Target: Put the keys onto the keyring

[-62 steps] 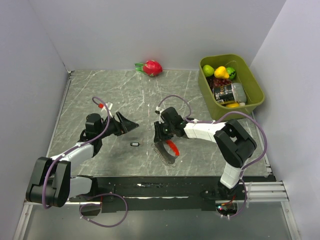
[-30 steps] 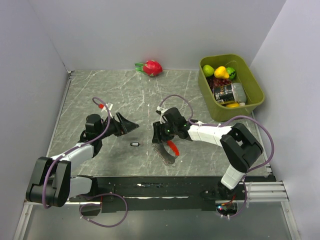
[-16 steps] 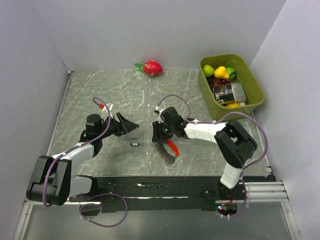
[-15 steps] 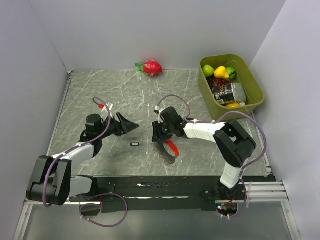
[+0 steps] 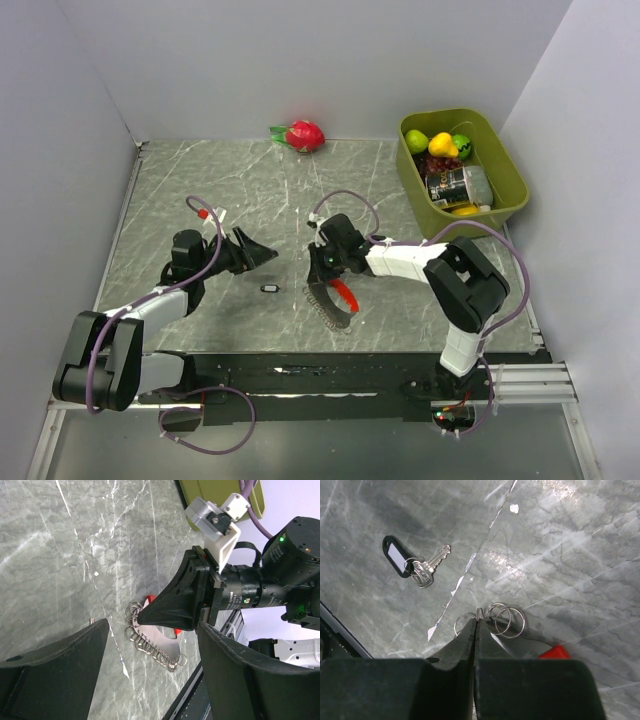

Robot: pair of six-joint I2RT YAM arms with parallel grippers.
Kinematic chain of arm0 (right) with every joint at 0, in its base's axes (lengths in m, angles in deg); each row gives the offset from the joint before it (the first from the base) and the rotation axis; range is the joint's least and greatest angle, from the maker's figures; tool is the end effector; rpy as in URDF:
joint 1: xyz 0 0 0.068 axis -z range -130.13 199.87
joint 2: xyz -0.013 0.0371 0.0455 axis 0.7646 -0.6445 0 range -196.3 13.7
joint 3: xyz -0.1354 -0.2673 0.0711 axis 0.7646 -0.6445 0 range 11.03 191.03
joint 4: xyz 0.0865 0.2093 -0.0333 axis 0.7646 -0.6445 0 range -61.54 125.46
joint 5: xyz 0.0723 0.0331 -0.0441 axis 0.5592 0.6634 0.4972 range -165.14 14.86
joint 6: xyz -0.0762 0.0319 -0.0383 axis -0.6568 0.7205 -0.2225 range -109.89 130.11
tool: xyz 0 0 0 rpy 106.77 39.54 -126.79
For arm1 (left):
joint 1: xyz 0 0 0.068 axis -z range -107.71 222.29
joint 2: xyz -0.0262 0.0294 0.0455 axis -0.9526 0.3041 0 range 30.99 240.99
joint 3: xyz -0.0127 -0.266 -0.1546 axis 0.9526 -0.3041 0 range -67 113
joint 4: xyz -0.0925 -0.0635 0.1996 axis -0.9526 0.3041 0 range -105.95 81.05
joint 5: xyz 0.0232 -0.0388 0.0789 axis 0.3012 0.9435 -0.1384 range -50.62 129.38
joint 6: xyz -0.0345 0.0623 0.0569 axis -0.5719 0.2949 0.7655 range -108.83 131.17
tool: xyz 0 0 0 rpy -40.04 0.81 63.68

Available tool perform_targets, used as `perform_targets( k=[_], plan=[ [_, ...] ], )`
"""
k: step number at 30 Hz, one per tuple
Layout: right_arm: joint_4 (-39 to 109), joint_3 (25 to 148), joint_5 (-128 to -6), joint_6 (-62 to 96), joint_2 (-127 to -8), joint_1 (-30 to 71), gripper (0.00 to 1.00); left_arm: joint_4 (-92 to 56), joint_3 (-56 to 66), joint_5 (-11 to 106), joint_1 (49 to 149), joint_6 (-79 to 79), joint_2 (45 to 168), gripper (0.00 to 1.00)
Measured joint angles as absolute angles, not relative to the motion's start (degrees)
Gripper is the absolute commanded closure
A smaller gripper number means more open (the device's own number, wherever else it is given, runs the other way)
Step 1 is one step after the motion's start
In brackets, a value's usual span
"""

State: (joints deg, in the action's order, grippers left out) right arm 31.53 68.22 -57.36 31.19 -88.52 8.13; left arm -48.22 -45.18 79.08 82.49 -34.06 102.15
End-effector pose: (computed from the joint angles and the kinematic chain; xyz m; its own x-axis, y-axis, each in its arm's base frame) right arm 0.2625 0.2675 0.1864 -0.8070 -0.2608 -0.5299 -0.5286 0.7191 0.4511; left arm 0.2233 -0.0931 0.2372 -0.7268 -0.4242 -0.5402 0.3141 0.4941 -0.8107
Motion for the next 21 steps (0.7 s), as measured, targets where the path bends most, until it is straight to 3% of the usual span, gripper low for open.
perform_targets(
  k=[16, 20, 21],
  plan=[
    [32.7, 62.0, -55.1, 28.2, -82.4, 8.0, 1.00, -48.0, -46.2, 79.0, 83.2, -33.4, 102.1, 0.23],
    [33.0, 60.5, -54.5, 27.6, -81.9, 7.4, 0.85, -47.8, -46.2, 79.0, 83.5, -33.0, 102.1, 0.22],
    [32.9, 60.2, -54.5, 27.6, -81.7, 7.3, 0.76, -47.8, -46.2, 78.9, 83.6, -33.0, 102.1, 0.22]
  ],
)
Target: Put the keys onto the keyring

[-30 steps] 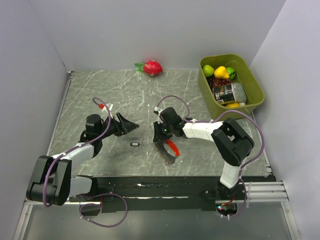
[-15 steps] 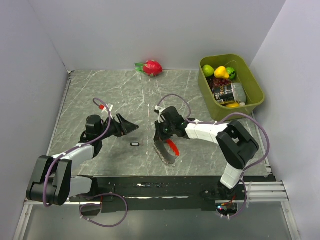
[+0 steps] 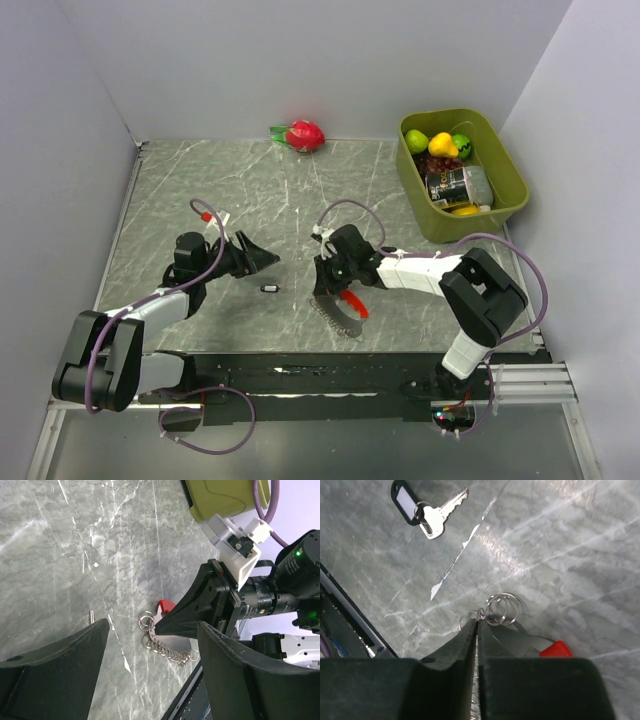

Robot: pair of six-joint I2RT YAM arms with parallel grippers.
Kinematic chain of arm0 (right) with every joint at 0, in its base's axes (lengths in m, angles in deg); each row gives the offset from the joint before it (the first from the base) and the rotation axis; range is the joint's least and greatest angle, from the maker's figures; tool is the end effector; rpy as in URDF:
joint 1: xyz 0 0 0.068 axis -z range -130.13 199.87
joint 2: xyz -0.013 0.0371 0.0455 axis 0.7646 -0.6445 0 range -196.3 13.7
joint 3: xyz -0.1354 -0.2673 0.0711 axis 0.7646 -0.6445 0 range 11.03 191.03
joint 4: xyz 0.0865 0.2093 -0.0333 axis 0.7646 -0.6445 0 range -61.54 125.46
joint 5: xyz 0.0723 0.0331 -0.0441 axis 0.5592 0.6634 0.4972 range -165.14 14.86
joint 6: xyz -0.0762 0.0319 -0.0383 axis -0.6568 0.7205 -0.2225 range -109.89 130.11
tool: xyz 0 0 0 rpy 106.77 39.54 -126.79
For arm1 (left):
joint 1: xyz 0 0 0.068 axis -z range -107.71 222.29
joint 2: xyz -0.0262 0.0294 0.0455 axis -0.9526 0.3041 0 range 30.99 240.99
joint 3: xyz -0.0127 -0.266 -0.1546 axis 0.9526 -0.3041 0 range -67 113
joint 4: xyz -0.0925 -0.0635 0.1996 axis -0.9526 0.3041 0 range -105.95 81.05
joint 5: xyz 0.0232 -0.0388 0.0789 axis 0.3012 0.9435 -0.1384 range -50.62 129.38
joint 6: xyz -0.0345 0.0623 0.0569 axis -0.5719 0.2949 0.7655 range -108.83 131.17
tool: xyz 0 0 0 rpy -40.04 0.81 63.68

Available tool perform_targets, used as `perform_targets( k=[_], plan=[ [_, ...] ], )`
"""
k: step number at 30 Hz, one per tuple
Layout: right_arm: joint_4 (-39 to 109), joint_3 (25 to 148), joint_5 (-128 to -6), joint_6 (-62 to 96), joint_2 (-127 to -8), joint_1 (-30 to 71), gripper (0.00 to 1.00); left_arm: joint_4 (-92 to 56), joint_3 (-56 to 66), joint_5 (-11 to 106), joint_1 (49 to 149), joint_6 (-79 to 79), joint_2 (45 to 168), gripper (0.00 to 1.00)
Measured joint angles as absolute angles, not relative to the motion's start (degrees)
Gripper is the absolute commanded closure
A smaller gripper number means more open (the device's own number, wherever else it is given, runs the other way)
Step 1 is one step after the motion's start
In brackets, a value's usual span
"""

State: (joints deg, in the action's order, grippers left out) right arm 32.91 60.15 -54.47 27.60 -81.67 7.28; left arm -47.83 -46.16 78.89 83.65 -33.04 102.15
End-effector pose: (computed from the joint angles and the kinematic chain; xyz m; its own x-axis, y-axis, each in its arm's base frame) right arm 0.2277 0.2482 0.1891 -0.7701 -0.3258 -0.5485 -0.6006 0.6600 0.4513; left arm 0.2185 -0.0969 0.2310 -0.7408 -0.3999 -0.5397 0.3169 0.5004 -0.8057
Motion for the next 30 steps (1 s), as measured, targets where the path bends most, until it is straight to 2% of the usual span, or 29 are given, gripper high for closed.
perform_targets(
  k=[1, 3, 7, 23, 30],
  plan=[
    [32.9, 59.9, -54.4, 27.7, -81.4, 7.3, 0.74, -47.8, -46.2, 78.8, 83.8, -33.0, 102.1, 0.22],
    [32.9, 59.4, -54.5, 27.7, -80.8, 7.2, 0.61, -47.8, -46.2, 78.6, 84.0, -33.0, 102.1, 0.22],
    [33.0, 59.4, -55.1, 28.3, -79.5, 7.2, 0.54, -47.8, -46.1, 78.5, 84.6, -32.8, 102.6, 0.22],
    [32.6, 61.0, -60.6, 31.3, -79.5, 8.0, 0.56, -47.3, -46.1, 77.4, 85.8, -31.5, 103.0, 0.22],
    [32.7, 63.3, -59.7, 32.1, -84.2, 8.8, 0.59, -47.0, -46.1, 77.0, 85.9, -31.5, 103.0, 0.22]
  ],
)
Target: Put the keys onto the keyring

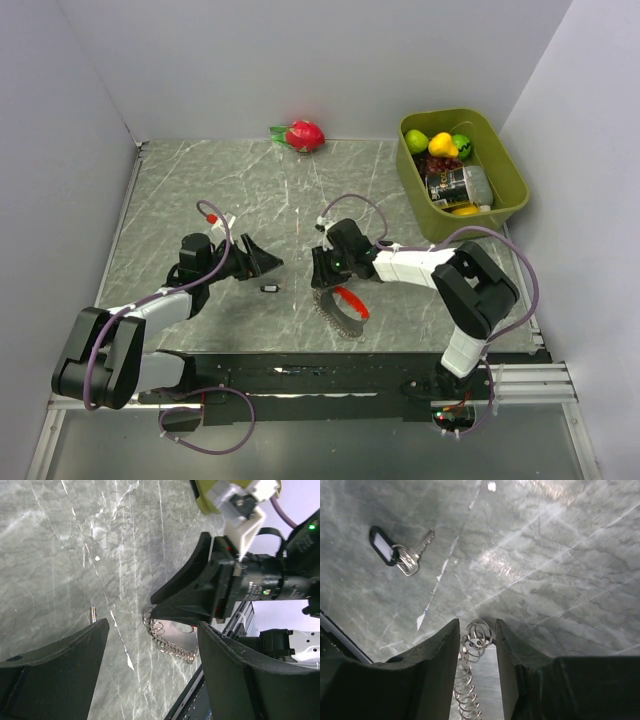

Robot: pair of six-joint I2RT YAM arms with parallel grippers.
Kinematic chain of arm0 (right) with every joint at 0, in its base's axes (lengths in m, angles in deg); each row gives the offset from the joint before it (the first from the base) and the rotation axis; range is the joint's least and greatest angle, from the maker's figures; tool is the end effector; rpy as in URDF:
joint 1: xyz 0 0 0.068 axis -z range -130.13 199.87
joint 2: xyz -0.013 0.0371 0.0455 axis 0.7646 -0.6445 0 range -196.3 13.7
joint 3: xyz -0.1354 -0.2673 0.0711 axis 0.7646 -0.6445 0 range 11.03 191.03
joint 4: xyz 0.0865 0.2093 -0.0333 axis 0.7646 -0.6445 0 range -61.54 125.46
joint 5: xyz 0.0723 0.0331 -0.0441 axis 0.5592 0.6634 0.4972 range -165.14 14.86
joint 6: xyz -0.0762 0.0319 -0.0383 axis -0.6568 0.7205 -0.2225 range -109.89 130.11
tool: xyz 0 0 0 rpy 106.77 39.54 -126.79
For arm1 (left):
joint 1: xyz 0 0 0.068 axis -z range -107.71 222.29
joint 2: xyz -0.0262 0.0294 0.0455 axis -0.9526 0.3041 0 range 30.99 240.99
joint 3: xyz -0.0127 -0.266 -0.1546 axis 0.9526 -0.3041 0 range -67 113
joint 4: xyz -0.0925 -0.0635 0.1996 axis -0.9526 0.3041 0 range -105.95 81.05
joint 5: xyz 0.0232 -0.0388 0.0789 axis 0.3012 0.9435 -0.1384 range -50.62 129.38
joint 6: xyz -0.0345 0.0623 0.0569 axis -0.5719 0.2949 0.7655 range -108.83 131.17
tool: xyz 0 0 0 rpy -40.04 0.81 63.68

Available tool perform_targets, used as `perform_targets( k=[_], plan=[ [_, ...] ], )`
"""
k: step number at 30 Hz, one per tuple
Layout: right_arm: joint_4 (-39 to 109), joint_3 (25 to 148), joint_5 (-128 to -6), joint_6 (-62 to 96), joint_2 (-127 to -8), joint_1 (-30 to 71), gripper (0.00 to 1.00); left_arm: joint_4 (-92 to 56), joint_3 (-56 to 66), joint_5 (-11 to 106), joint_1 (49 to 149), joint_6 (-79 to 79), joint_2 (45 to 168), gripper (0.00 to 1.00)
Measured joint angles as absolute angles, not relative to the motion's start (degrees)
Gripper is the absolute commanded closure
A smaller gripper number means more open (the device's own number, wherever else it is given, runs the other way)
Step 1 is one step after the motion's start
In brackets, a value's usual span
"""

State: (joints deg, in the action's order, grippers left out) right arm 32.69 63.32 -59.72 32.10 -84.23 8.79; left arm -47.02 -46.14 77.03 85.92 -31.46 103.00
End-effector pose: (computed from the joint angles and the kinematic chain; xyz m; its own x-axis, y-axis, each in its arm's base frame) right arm 0.2515 0.2478 0.1885 -0.8098 -0.2269 -0.5411 -0.4996 0.7503 0.4330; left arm 0.2176 -0.1040 0.2255 -0.7494 -0.3701 -0.5490 0.3215 0.5215 -0.7904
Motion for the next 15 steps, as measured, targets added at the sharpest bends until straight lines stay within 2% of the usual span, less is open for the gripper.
perform_targets(
  k=[7, 10, 13, 14, 15],
  plan=[
    [32.7, 63.5, -59.0, 32.4, -86.3, 8.9, 0.63, -46.5, -46.1, 77.0, 86.1, -31.4, 103.0, 0.22],
    [32.7, 63.5, -59.0, 32.3, -86.3, 8.9, 0.72, -46.5, -46.1, 76.9, 86.1, -31.3, 103.0, 0.23],
    [32.7, 63.5, -58.6, 32.3, -86.3, 8.9, 0.90, -46.5, -46.1, 76.9, 86.1, -31.3, 103.2, 0.23],
    [32.7, 63.5, -58.5, 32.3, -86.3, 8.9, 1.00, -46.5, -46.1, 76.9, 86.1, -31.3, 103.3, 0.23],
    [32.7, 63.5, -58.2, 32.4, -86.3, 8.9, 1.00, -46.5, -46.1, 76.9, 86.1, -31.3, 103.3, 0.23]
  ],
)
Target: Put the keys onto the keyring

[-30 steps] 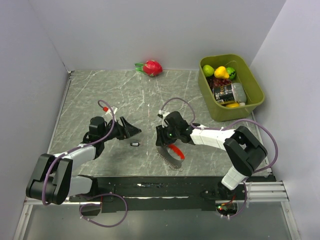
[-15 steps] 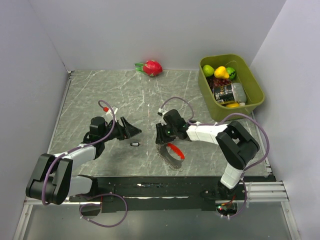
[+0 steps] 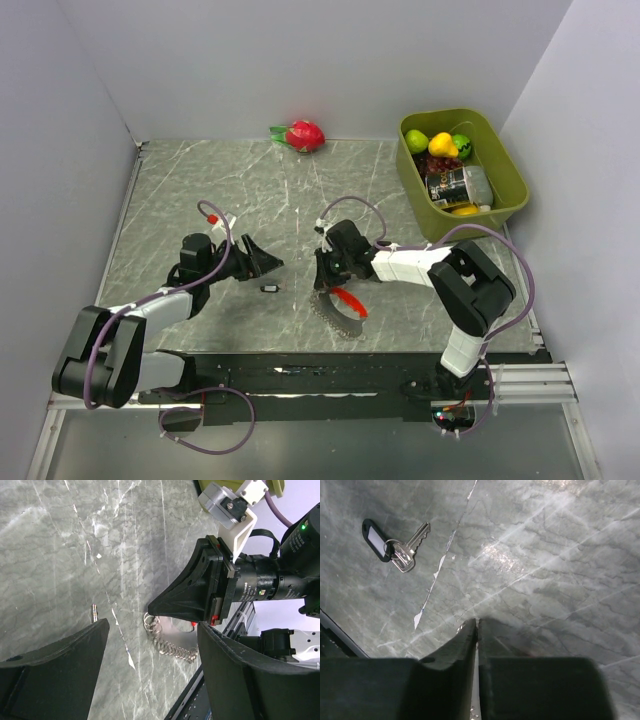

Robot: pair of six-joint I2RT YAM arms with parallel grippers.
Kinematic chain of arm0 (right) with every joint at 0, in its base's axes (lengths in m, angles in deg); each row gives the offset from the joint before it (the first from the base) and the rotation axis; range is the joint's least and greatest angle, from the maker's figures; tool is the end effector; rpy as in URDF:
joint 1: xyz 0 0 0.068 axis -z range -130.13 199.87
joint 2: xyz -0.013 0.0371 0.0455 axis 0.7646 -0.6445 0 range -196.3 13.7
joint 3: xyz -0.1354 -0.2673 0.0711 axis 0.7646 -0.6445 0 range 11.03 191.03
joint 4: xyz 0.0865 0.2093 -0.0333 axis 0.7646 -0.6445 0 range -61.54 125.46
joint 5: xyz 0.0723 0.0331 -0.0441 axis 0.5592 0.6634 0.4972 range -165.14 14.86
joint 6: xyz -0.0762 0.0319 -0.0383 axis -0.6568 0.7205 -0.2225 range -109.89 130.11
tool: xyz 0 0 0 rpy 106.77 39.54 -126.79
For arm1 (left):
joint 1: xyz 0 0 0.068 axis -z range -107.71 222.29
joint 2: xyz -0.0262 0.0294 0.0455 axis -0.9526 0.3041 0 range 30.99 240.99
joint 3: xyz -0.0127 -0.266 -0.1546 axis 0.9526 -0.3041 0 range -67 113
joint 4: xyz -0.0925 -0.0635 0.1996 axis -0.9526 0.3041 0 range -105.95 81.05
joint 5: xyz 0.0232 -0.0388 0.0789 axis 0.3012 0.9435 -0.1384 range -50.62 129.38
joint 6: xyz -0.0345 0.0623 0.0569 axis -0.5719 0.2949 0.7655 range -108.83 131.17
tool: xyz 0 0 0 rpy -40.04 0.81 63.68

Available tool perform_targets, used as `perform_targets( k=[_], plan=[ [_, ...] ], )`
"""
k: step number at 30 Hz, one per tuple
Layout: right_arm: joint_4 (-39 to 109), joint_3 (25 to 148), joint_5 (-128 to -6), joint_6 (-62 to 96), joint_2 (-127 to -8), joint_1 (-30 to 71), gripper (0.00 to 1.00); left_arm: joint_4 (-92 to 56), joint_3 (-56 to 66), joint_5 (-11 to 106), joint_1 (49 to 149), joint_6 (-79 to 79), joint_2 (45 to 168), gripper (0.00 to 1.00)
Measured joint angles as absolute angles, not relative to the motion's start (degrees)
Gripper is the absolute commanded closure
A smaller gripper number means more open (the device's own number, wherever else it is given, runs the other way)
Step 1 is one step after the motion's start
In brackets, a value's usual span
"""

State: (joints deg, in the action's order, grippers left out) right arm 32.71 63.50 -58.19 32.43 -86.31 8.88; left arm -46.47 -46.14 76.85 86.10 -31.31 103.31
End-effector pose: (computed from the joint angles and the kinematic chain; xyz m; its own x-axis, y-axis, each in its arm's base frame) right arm 0.2527 0.2509 0.1778 -0.8288 -0.2388 -0.5059 -0.4899 0.7466 0.4502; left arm 0.2176 -0.1046 0.2230 -0.7565 -0.3660 -0.5420 0.3123 0.5260 -0.7911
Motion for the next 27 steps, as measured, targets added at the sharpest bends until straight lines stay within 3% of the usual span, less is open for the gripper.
perform_targets(
  k=[8, 23, 27],
  plan=[
    [32.8, 63.4, -58.0, 32.3, -85.5, 9.0, 1.00, -46.3, -46.0, 76.8, 86.4, -31.2, 103.8, 0.23],
    [37.6, 58.6, -54.4, 29.1, -72.5, 10.6, 1.00, -44.9, -44.9, 77.0, 88.9, -31.0, 97.5, 0.23],
    [37.7, 58.6, -54.1, 28.5, -72.1, 10.8, 0.77, -44.7, -44.3, 77.0, 90.1, -30.2, 95.2, 0.23]
  ],
)
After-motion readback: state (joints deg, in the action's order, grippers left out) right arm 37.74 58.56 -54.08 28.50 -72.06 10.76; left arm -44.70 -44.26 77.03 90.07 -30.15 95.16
